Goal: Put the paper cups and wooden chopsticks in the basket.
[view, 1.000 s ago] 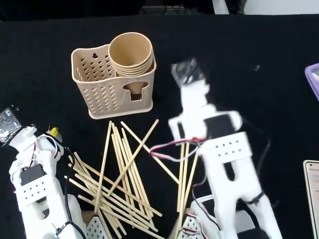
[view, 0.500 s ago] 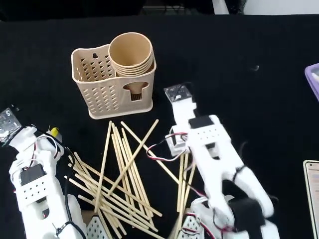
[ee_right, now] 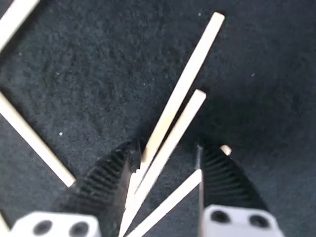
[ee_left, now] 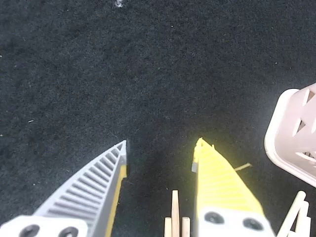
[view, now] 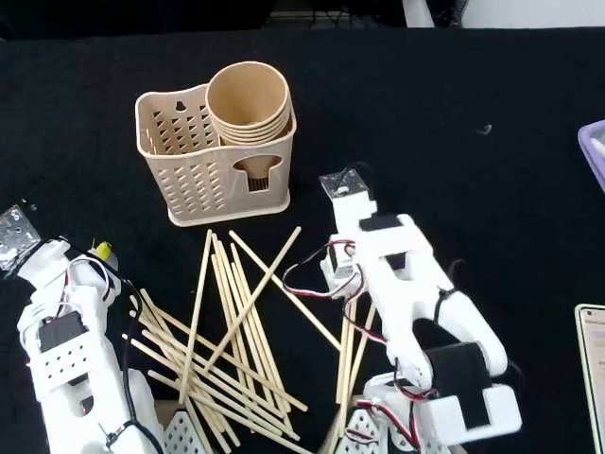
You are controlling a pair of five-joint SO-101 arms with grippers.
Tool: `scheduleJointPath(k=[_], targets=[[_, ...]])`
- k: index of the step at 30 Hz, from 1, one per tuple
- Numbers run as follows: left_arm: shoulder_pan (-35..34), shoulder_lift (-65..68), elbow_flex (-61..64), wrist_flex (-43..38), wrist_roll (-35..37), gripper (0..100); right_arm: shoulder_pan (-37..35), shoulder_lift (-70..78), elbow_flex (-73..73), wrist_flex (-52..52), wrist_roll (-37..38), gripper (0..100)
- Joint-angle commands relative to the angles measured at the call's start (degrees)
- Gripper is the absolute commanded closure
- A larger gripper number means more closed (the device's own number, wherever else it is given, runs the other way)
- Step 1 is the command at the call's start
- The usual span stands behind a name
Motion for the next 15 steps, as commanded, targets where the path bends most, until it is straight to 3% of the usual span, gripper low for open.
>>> scheduleJointPath(k=[1, 3, 7, 15], targets=[[-0.48, -0.18, -0.22, -0.97, 0.26, 78, -3.87, 2.33, 0.66, -0.70, 0.79, 81.2], [-0.57, -0.18, -0.22, -0.88, 0.26, 78, -3.87, 2.33, 0.22, -0.62, 0.79, 84.1], [-0.57, -0.18, -0.22, -0.88, 0.26, 78, -4.04, 2.33, 0.22, -0.26, 2.81, 99.3], [-0.57, -0.18, -0.22, -0.97, 0.26, 78, -3.69, 2.24, -0.13, 0.44, 3.52, 98.8]])
